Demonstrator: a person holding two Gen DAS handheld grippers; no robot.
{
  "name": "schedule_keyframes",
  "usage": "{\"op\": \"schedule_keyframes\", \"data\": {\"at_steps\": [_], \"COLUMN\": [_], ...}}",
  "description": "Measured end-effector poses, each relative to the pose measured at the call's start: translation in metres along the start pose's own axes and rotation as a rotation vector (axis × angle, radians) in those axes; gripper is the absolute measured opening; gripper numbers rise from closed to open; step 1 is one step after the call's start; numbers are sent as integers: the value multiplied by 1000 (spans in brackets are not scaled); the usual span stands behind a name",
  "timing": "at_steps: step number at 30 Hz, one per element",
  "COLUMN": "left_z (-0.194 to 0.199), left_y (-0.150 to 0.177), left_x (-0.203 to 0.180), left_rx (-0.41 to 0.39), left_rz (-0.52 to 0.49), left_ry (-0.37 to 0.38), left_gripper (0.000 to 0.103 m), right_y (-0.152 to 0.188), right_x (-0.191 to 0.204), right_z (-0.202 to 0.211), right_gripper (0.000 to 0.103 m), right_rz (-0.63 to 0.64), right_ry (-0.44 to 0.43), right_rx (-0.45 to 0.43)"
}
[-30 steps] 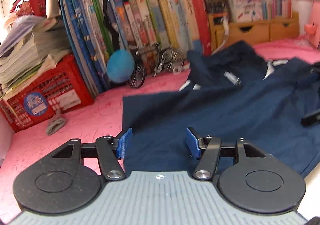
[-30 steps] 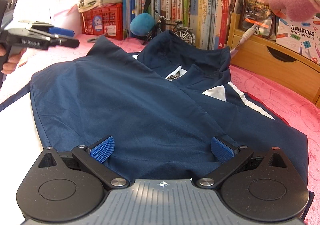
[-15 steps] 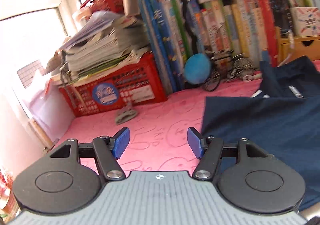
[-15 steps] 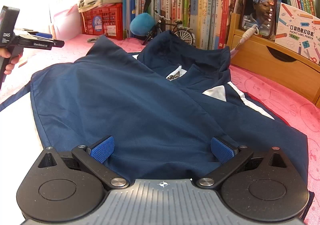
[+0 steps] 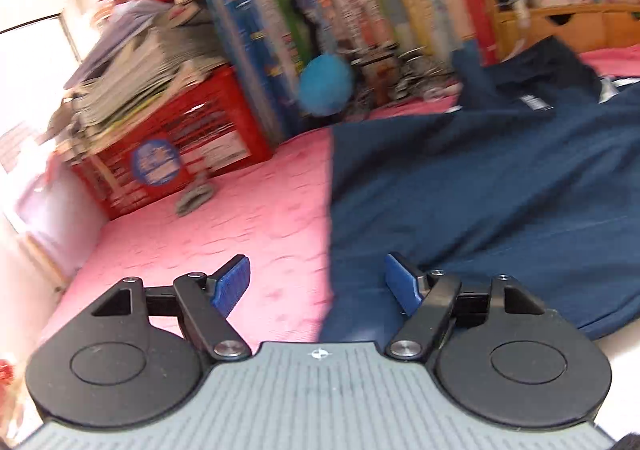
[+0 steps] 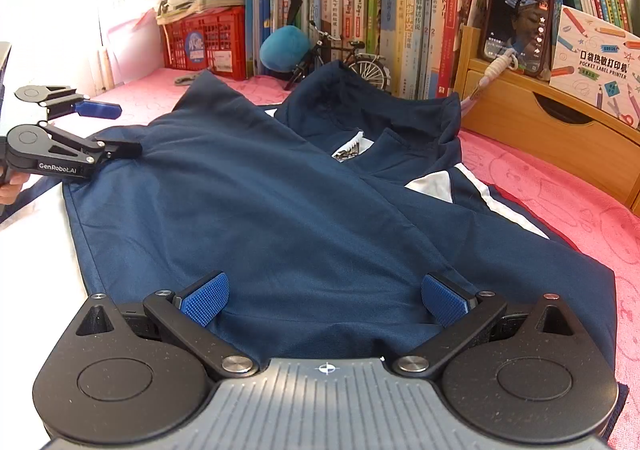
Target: Fold clothes
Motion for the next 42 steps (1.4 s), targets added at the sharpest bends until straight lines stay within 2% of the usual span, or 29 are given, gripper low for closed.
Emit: {"op": "schedule_keyframes", "data": {"at_steps": [1,2,3,4,6,7,10,14,16,18,20,23,26,31,34,37,39,42], "left_z": [-1,-1,4,11,32,41,57,64,57,47,37,16,-15,-62,-64,-66,-68,-62], "left_y": [6,11,15,18,18,15,1,-21,-29,-36,-46,-61,-69,-51,-43,-43,-40,-34], "left_x": [17,35,47,59,64,59,26,-27,-51,-63,-66,-67,-68,-45,-26,-15,-4,19], "left_rx": [29,70,74,75,11,-11,-63,-112,-113,-119,-127,-129,-83,20,0,16,34,60], "left_rz": [19,64,114,162,218,214,140,93,66,44,49,22,-22,-35,22,-7,-33,57], "left_ry": [-67,-115,-129,-140,-79,-54,36,222,272,268,259,214,144,16,-15,-70,-123,-135], "left_gripper": [73,64,59,59,59,60,60,66,66,66,65,65,65,64,66,66,66,61], "right_y": [0,0,0,0,0,0,0,-1,-1,-1,-1,4,18,40,46,49,52,56], "right_x": [0,0,0,0,0,0,0,0,0,1,1,-3,-8,-18,-29,-49,-61,-74], "right_z": [0,0,0,0,0,0,0,0,0,6,13,39,59,83,92,93,91,88], "right_gripper": [103,103,103,103,103,103,103,103,103,103,103,102,102,103,103,103,103,101], "right_rz": [0,0,0,0,0,0,0,-7,-21,-51,-81,-102,-128,-135,-145,-214,-299,-407], "right_ry": [0,0,0,0,1,1,1,11,29,100,178,282,304,329,377,431,420,356], "right_rx": [0,0,0,0,0,-1,-1,2,10,53,87,26,-2,-18,-30,-27,-15,0]}}
Point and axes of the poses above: each gripper's, at about its wrist camera, not at the fingertips, and z roughly against the way its jaws point, x to its left, y to its underside, the point moved 6 cm from there along -z, roughly the way its jaws point, and after that the axes turned 14 degrees about y, right-handed, at the moved point
